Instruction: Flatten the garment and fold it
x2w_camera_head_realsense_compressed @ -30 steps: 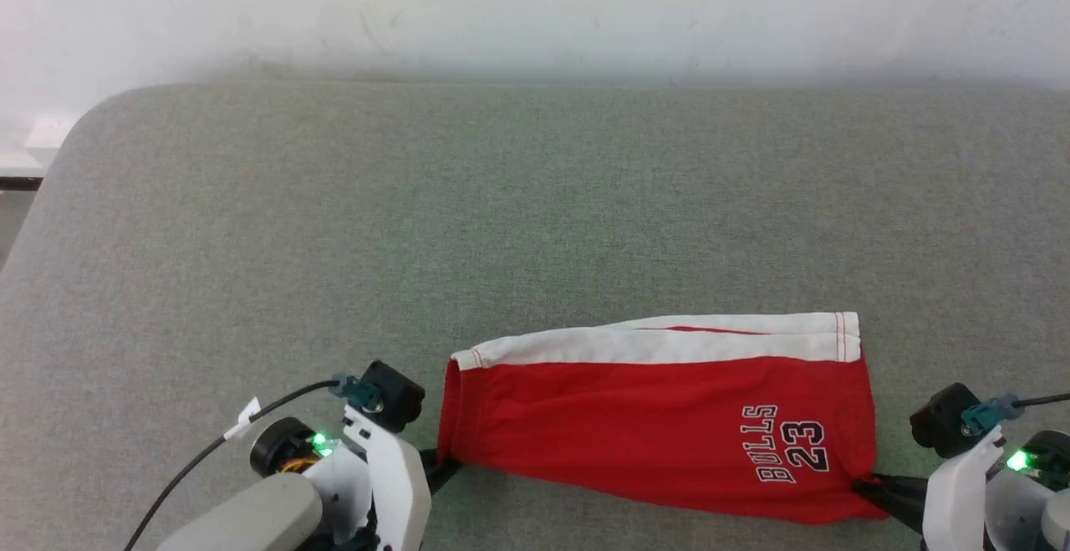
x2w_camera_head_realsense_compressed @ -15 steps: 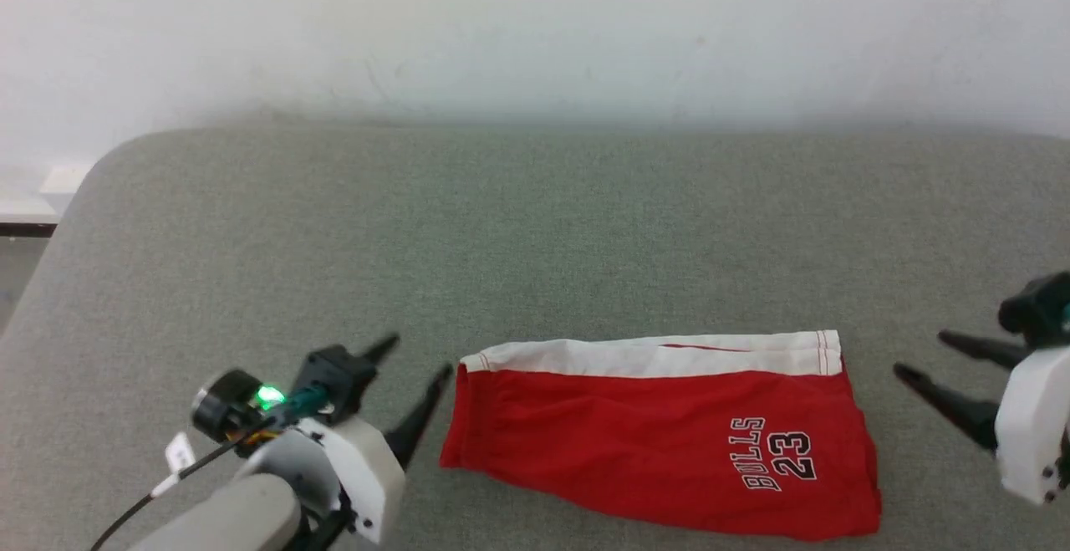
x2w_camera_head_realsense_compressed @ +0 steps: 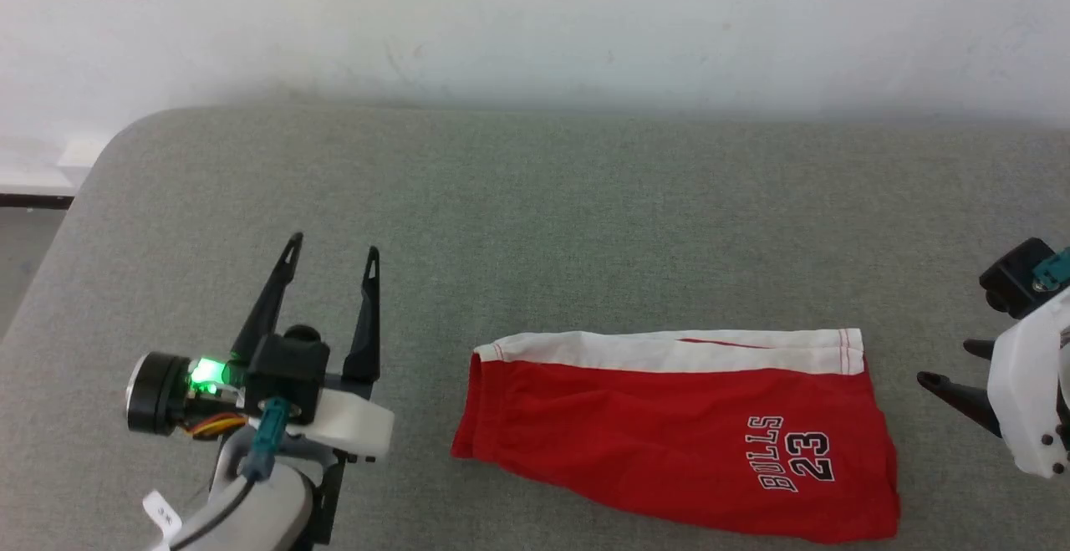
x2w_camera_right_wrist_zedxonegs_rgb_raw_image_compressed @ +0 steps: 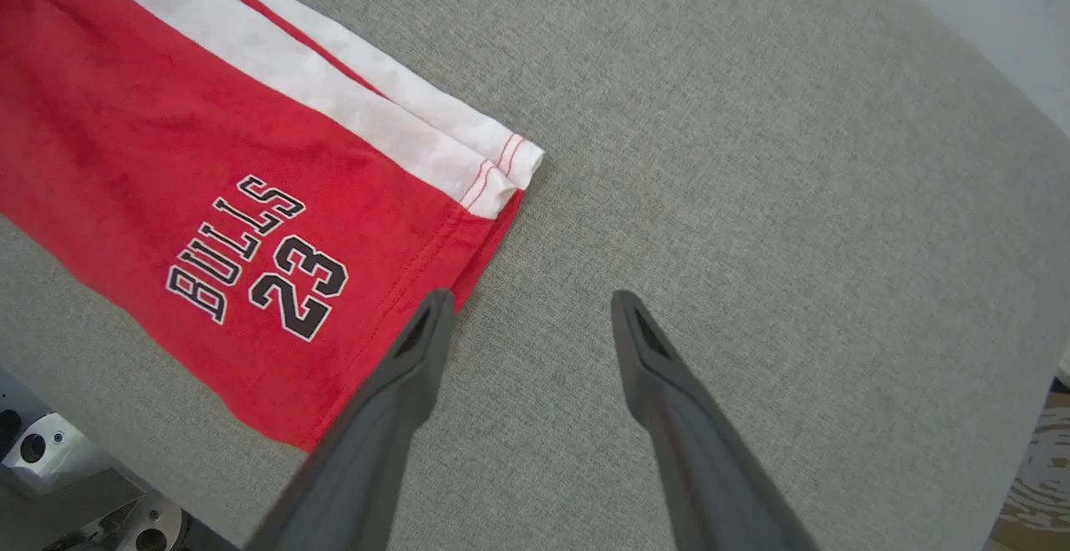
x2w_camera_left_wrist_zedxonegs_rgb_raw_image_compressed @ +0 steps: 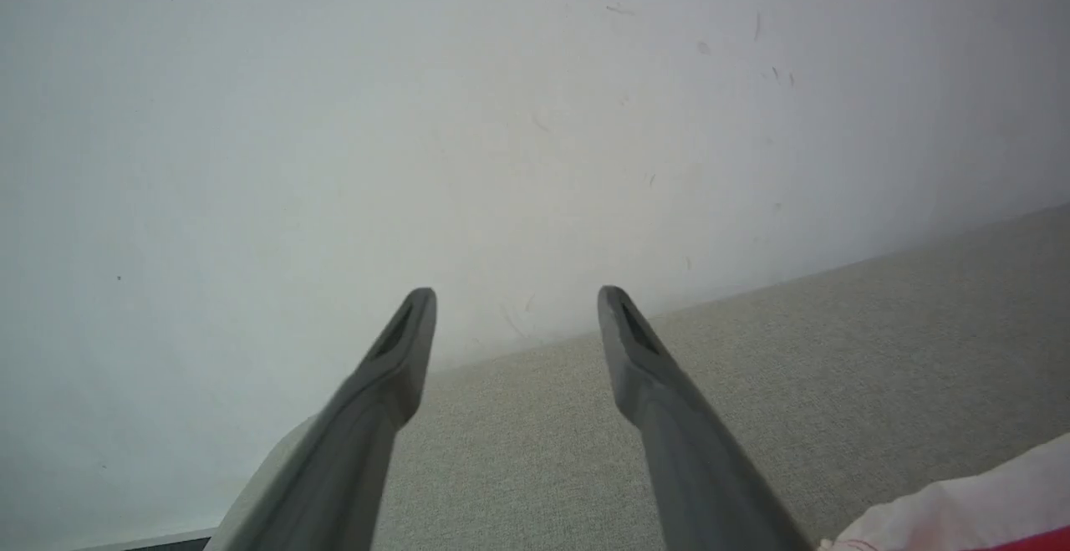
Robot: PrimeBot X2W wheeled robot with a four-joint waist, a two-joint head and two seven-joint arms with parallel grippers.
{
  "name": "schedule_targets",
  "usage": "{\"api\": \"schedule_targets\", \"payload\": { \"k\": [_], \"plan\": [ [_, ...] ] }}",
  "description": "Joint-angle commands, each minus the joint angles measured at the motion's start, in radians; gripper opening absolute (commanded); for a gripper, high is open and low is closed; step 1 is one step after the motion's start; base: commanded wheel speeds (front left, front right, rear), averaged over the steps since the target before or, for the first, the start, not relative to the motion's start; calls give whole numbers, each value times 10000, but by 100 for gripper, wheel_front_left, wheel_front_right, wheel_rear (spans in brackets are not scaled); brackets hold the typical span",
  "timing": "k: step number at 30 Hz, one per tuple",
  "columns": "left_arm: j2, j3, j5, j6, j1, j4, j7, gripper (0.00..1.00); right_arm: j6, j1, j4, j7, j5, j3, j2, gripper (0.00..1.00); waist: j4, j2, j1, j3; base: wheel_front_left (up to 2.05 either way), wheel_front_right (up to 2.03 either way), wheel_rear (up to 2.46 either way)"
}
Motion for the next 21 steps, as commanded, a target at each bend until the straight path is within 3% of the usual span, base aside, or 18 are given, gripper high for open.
{"api": "schedule_targets", "payload": {
  "k": [1, 8, 14, 21],
  "plan": [
    [-69, 117, 174, 94, 249, -62, -43, 100, -19, 37, 81, 91, 31, -63, 115, 100, 48, -2, -1, 66, 0, 0, 0],
    [-1058, 1610, 1347, 54, 1479, -507, -45, 100, -19, 85, 1118, 1148, 135, -451, 1188, 100, 222, -2, -1, 374, 0, 0, 0],
    [-1903, 2510, 2311, -374, 2214, -580, -46, 100, -19, 303, 2366, 1246, 38, -757, 2409, 100, 421, -2, -1, 663, 0, 0, 0],
    [-2753, 3290, 3025, -1044, 2630, -261, -46, 100, -19, 902, 3505, 866, -13, -710, 3351, 100, 623, -2, -1, 794, 0, 0, 0]
  ]
}}
